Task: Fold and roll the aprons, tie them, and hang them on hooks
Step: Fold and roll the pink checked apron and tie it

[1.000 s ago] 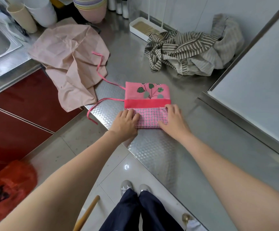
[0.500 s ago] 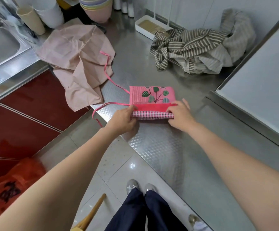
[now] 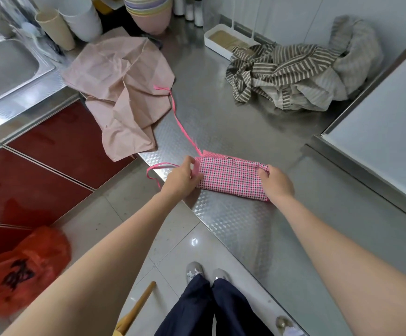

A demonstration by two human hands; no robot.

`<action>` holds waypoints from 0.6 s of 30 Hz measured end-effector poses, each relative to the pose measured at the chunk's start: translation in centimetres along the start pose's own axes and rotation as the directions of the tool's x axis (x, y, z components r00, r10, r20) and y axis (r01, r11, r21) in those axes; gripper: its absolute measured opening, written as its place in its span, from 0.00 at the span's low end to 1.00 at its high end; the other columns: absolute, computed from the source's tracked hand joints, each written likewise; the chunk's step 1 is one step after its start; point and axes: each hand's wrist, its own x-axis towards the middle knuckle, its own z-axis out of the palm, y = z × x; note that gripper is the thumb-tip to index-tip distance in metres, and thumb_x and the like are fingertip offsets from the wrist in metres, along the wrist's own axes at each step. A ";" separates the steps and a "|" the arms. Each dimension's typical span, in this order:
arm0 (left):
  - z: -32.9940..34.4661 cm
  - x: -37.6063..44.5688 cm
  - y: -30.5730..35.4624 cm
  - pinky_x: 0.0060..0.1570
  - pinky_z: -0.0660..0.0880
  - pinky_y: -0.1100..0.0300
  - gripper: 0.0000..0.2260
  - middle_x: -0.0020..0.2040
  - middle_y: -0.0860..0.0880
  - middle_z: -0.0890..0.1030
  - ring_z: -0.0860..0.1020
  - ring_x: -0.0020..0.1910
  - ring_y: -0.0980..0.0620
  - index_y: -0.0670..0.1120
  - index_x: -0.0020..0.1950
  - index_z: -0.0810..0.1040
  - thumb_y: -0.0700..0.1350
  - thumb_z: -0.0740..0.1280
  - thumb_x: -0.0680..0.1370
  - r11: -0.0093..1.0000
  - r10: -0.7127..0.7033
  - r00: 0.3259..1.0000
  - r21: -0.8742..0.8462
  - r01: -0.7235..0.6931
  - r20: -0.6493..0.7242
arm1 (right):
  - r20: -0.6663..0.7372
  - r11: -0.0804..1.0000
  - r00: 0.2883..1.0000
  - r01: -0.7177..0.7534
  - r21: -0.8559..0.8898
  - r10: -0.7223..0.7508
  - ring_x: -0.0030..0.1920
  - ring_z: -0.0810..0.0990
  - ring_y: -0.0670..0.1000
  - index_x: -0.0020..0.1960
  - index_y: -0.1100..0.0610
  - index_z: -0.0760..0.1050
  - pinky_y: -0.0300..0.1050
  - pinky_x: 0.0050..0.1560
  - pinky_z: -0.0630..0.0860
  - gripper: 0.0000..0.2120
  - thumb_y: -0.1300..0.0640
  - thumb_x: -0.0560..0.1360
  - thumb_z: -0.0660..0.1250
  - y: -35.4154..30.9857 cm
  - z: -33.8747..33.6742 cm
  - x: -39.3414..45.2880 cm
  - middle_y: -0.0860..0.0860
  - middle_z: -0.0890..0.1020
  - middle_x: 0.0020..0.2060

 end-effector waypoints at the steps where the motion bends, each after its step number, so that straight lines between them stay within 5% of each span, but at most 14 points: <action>1: 0.1 -0.1 0.0 0.50 0.72 0.52 0.17 0.52 0.40 0.80 0.78 0.52 0.41 0.41 0.64 0.65 0.48 0.63 0.79 1.000 0.000 1.000 0.010 0.000 0.009 | -0.003 1.000 1.000 -0.018 -0.023 0.018 0.62 0.74 0.61 0.62 0.61 0.71 0.50 0.58 0.70 0.18 0.50 0.81 0.53 0.0 0.1 -0.1 0.61 0.75 0.62; 12: 0.1 -0.7 0.3 0.48 0.78 0.51 0.19 0.57 0.41 0.78 0.80 0.49 0.42 0.43 0.63 0.63 0.49 0.64 0.78 0.997 -0.071 0.985 -0.020 0.075 0.154 | -0.002 0.987 0.997 -0.072 -0.144 0.072 0.63 0.73 0.61 0.66 0.62 0.68 0.50 0.60 0.70 0.19 0.53 0.82 0.50 -0.5 -0.2 -1.2 0.62 0.75 0.63; 16: 0.0 -0.4 1.0 0.46 0.76 0.53 0.24 0.66 0.40 0.68 0.78 0.52 0.43 0.53 0.74 0.55 0.52 0.58 0.80 0.915 0.050 0.990 0.391 -0.097 0.130 | -0.014 0.984 0.998 -0.056 -0.166 0.055 0.61 0.74 0.62 0.66 0.61 0.61 0.51 0.57 0.70 0.15 0.58 0.82 0.48 -1.0 -0.3 -1.4 0.63 0.75 0.61; 18: 0.1 -0.1 1.5 0.50 0.74 0.53 0.21 0.65 0.43 0.64 0.72 0.59 0.45 0.52 0.73 0.60 0.52 0.56 0.81 0.865 0.107 0.986 0.477 -0.156 0.129 | 0.017 0.977 0.999 -0.026 -0.213 0.030 0.61 0.74 0.62 0.70 0.58 0.57 0.51 0.57 0.69 0.17 0.60 0.81 0.47 -1.2 -0.4 -1.8 0.62 0.73 0.63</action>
